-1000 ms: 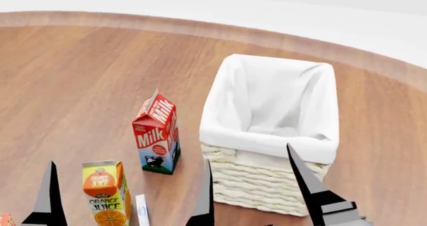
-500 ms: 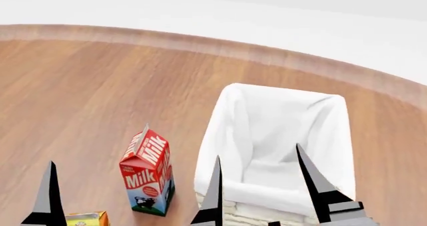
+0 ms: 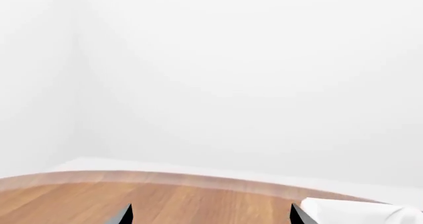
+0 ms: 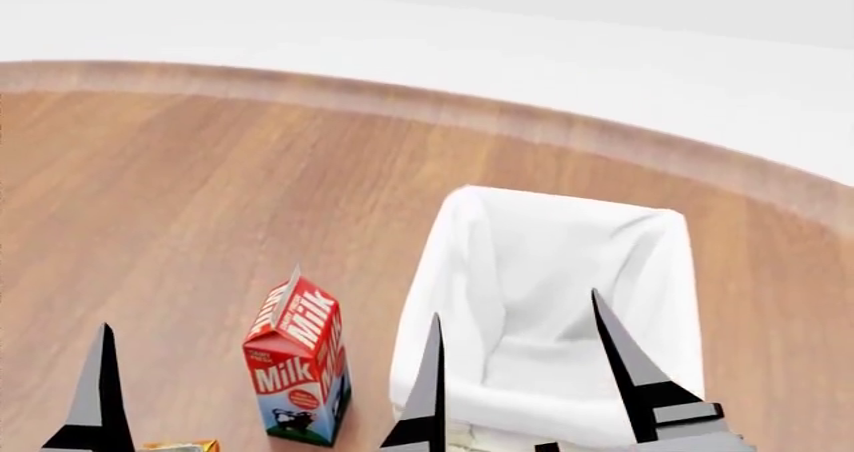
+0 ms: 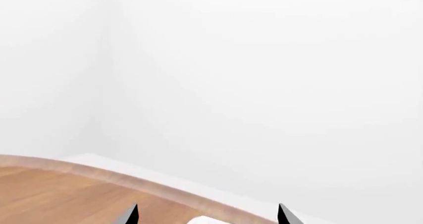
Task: Pick up the alphabet soup and the tomato sauce, and put them in the basket.
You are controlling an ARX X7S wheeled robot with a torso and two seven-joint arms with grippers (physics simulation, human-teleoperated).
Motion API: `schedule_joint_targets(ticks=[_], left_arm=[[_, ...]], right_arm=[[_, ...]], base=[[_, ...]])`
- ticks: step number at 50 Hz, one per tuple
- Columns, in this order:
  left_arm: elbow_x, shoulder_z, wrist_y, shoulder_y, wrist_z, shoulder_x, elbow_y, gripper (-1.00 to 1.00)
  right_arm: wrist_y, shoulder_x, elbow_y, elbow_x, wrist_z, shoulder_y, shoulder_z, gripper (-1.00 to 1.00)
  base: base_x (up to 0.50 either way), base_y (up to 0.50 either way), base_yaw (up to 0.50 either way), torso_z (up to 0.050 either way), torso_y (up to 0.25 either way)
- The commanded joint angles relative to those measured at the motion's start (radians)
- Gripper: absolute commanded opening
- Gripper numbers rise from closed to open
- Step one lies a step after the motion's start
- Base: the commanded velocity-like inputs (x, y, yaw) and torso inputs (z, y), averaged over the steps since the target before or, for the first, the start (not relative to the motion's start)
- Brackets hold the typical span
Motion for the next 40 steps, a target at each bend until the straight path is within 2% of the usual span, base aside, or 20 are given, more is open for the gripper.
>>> schedule_joint_targets(ticks=[1, 28, 40], left_arm=[[-0.019, -0.013, 0.070, -0.007, 0.024, 0.003, -0.029, 1.00], [-0.052, 0.011, 0.113, -0.012, -0.028, -0.044, -0.043, 1.00], [-0.067, 0.024, 0.115, -0.017, -0.052, -0.064, -0.038, 1.00]], right_arm=[[-0.019, -0.017, -0.007, 0.001, -0.021, -0.001, 0.027, 1.00], [-0.024, -0.006, -0.004, 0.010, -0.011, 0.002, 0.018, 1.00], [-0.033, -0.002, 0.001, 0.015, -0.008, 0.001, 0.016, 1.00]], base=[[0.00, 0.00, 0.00, 0.050, 0.000], [0.00, 0.00, 0.00, 0.050, -0.002], [0.00, 0.00, 0.00, 0.045, -0.159]])
